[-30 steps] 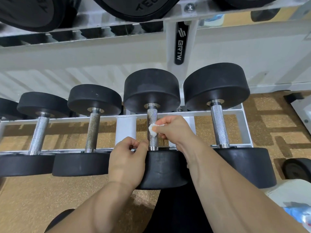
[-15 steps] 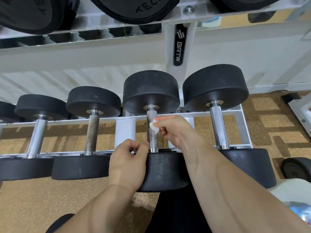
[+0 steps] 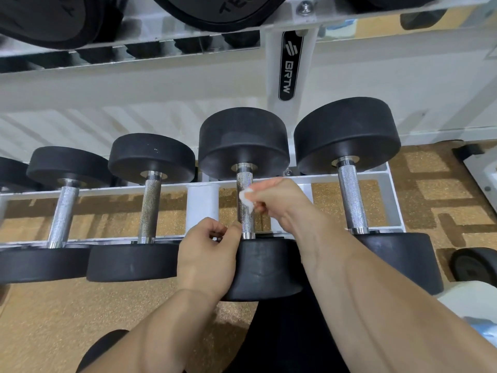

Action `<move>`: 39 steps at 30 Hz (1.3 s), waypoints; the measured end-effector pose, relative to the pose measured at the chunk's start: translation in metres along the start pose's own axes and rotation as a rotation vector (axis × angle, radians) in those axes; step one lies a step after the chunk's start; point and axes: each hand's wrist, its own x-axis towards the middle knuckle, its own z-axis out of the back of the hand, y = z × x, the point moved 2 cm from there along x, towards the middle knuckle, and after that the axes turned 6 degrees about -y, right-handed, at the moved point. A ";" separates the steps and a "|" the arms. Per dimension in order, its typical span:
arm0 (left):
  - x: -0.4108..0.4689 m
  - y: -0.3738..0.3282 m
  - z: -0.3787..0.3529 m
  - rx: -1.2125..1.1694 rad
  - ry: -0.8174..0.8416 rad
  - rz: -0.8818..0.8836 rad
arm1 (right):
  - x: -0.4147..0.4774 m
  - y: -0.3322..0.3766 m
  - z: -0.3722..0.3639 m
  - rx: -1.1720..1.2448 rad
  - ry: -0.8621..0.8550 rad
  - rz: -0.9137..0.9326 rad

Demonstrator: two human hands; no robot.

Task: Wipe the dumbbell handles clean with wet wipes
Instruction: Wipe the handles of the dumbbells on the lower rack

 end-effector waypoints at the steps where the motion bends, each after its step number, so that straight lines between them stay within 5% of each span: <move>1: 0.000 0.000 0.000 0.004 0.000 -0.002 | 0.004 0.007 -0.003 0.043 -0.047 0.029; 4: 0.001 0.000 0.000 0.007 -0.001 0.003 | 0.012 0.018 -0.003 -0.025 -0.095 0.113; 11: 0.000 -0.001 -0.001 0.030 -0.022 -0.005 | -0.018 -0.012 0.015 -0.653 0.188 0.056; 14: 0.000 0.000 -0.001 0.021 -0.025 -0.007 | -0.013 -0.011 0.012 -0.430 0.159 0.005; 17: 0.001 0.002 -0.001 0.007 -0.017 0.000 | 0.003 -0.001 0.003 -0.039 -0.057 0.089; 21: 0.002 0.005 -0.002 -0.024 -0.017 0.004 | 0.010 0.007 -0.005 -0.014 -0.186 0.186; 26: 0.004 0.010 -0.003 -0.041 -0.033 -0.008 | -0.011 -0.004 0.008 -0.409 0.065 0.133; 33: 0.003 0.009 -0.002 -0.067 -0.033 -0.041 | -0.002 0.023 -0.020 -0.528 -0.228 0.519; 39: -0.003 0.008 0.004 -0.180 0.001 -0.054 | -0.019 0.021 -0.017 -1.013 -0.006 0.588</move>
